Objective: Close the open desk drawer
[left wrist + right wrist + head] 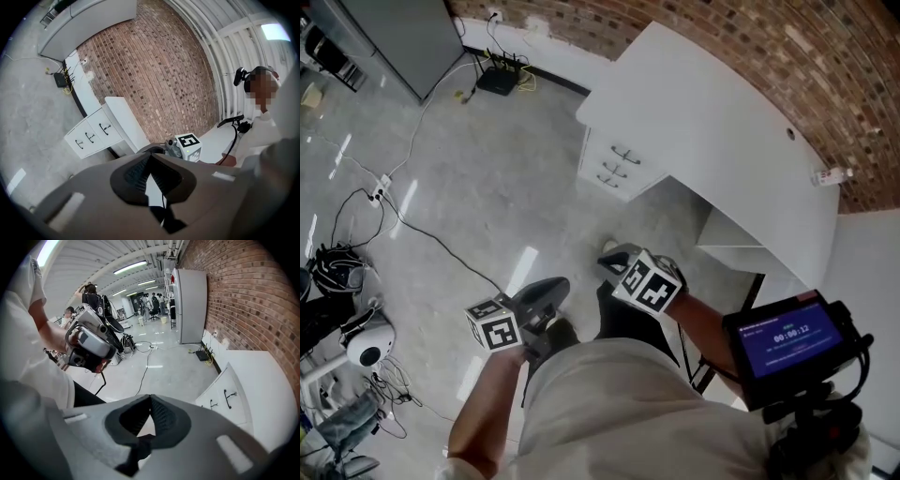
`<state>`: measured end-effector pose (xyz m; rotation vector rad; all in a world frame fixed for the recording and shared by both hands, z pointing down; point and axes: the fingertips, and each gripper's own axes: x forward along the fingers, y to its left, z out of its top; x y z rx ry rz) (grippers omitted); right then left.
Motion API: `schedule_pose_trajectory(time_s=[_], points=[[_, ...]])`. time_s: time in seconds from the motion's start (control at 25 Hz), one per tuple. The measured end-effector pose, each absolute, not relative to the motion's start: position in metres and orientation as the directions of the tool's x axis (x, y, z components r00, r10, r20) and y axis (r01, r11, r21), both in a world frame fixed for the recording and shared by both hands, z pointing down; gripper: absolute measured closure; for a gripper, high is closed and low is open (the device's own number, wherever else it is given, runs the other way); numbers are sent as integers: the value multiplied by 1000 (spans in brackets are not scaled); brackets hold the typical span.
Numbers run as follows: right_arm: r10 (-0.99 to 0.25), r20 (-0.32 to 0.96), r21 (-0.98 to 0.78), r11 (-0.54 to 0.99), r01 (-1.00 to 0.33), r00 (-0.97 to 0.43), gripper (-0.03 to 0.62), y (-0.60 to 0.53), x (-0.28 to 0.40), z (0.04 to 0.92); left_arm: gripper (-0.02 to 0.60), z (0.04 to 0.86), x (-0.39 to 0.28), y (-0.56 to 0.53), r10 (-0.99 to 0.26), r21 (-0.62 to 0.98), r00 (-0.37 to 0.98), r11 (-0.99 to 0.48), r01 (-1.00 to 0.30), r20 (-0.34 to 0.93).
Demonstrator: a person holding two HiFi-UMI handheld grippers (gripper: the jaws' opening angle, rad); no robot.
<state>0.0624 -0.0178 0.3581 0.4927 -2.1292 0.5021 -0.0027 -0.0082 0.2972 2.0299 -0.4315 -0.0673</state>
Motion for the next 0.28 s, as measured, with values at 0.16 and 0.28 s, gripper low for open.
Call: schedule_pose_trajectory(time_s=[0.16, 0.28], points=[[-226, 823, -150, 798, -584, -521, 591, -52, 76, 369, 577, 287, -8, -17, -343, 856, 923, -409, -315, 176], [-286, 831, -92, 774, -626, -477, 591, -75, 81, 374, 577, 276, -18, -16, -347, 852, 923, -419, -313, 168]])
